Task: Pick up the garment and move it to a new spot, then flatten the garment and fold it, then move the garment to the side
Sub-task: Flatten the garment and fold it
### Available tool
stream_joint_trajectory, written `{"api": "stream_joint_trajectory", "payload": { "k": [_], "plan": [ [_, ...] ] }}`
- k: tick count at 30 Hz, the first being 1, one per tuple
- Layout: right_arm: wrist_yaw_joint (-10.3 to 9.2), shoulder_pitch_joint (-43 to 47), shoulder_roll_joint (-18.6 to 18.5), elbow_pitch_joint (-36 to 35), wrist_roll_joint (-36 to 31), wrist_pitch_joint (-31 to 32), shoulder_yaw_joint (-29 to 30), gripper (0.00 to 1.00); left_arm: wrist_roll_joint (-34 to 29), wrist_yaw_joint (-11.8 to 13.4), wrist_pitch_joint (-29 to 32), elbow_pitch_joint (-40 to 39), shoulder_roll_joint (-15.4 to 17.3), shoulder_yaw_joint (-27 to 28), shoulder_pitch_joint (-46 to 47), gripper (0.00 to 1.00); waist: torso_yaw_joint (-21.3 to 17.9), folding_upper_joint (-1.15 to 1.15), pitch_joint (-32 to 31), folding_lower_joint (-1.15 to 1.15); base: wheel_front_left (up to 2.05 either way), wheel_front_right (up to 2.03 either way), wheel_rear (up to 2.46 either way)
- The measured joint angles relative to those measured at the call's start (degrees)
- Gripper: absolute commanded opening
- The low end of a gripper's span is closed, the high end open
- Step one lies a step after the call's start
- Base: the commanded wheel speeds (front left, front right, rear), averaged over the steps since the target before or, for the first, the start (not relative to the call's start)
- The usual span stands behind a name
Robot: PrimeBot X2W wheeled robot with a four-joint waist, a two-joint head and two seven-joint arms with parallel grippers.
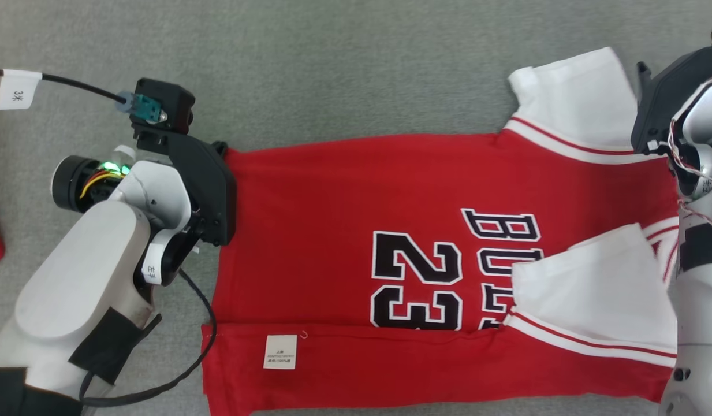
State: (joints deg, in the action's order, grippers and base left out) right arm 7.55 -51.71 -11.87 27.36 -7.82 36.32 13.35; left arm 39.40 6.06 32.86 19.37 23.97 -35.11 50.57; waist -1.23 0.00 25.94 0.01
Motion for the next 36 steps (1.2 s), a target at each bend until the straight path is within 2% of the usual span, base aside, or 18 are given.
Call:
{"api": "stream_joint_trajectory", "payload": {
  "k": [5, 13, 14, 17, 18, 20, 22, 28, 30, 33, 36],
  "plan": [
    [0.0, -2.6, 1.2, 3.9, -3.6, -4.7, 3.6, 1.0, -0.1, 0.0, -1.6, -0.2, -0.9, 0.1, 0.5, 0.0, 1.6, 0.0, 1.8, 0.0, 0.0, 0.0, 0.0],
    [0.0, -4.8, 2.7, 10.1, -6.9, -7.1, 7.4, 1.0, 0.0, -0.5, -3.1, 0.0, -1.9, -0.1, 0.9, 0.0, 3.0, 0.0, 3.0, 0.0, 0.0, 0.0, 0.0],
    [0.0, -5.1, 2.7, 10.6, -7.1, -7.1, 7.4, 0.96, 0.0, -0.5, -3.1, 0.0, -1.9, -0.1, 0.9, 0.0, 3.1, 0.0, 3.0, -0.01, 0.0, 0.0, 0.0],
    [0.0, -6.1, 2.9, 12.0, -7.2, -7.2, 8.1, 0.69, 0.2, -0.6, -3.4, -0.2, -2.1, -0.2, 0.9, 0.0, 3.1, -0.01, 3.2, -0.01, 0.0, 0.0, 0.0],
    [0.0, -6.4, 3.0, 12.5, -7.0, -7.2, 8.4, 0.5, 0.2, -0.6, -3.5, -0.3, -2.2, -0.2, 1.0, 0.0, 3.2, -0.01, 3.2, -0.01, 0.0, 0.0, 0.0],
    [0.0, -7.0, 3.4, 13.5, -6.3, -7.0, 9.1, 0.31, 0.2, -0.6, -3.8, -0.6, -2.4, -0.3, 1.0, 0.0, 3.2, -0.01, 3.2, -0.01, 0.0, 0.0, 0.0],
    [0.0, -7.2, 3.6, 14.0, -6.2, -7.1, 9.3, 0.0, 0.3, -0.6, -4.1, -0.7, -2.4, -0.2, 1.0, 0.0, 3.3, -0.01, 3.2, -0.01, 0.0, 0.0, 0.0],
    [0.0, -7.4, 3.7, 14.4, -5.8, -10.3, 10.2, 0.0, 0.8, -0.3, -7.1, -0.8, -2.7, 1.0, 1.0, 0.0, 3.1, -0.01, 3.4, 0.0, 0.0, 0.0, 0.0],
    [0.0, -7.4, 4.0, 14.3, -5.2, -12.4, 10.4, 0.0, 2.6, -0.5, -9.4, -1.0, -3.5, 2.7, 0.8, 0.0, 3.0, 0.0, 3.1, 0.0, 0.0, 0.0, 0.0],
    [0.0, -7.3, 4.4, 14.3, -4.9, -16.3, 7.9, 0.0, 7.4, -1.0, -12.4, -0.2, -5.1, 6.9, -0.7, 0.0, 2.6, -0.01, 2.3, -0.01, 0.0, 0.0, 0.0],
    [0.0, -7.2, 4.6, 14.5, -4.1, -18.8, 6.9, 0.0, 8.5, -1.0, -14.3, 1.1, -5.0, 8.6, -1.5, 0.0, 2.2, -0.01, 1.7, 0.0, 0.0, 0.0, 0.0]
  ]
}}
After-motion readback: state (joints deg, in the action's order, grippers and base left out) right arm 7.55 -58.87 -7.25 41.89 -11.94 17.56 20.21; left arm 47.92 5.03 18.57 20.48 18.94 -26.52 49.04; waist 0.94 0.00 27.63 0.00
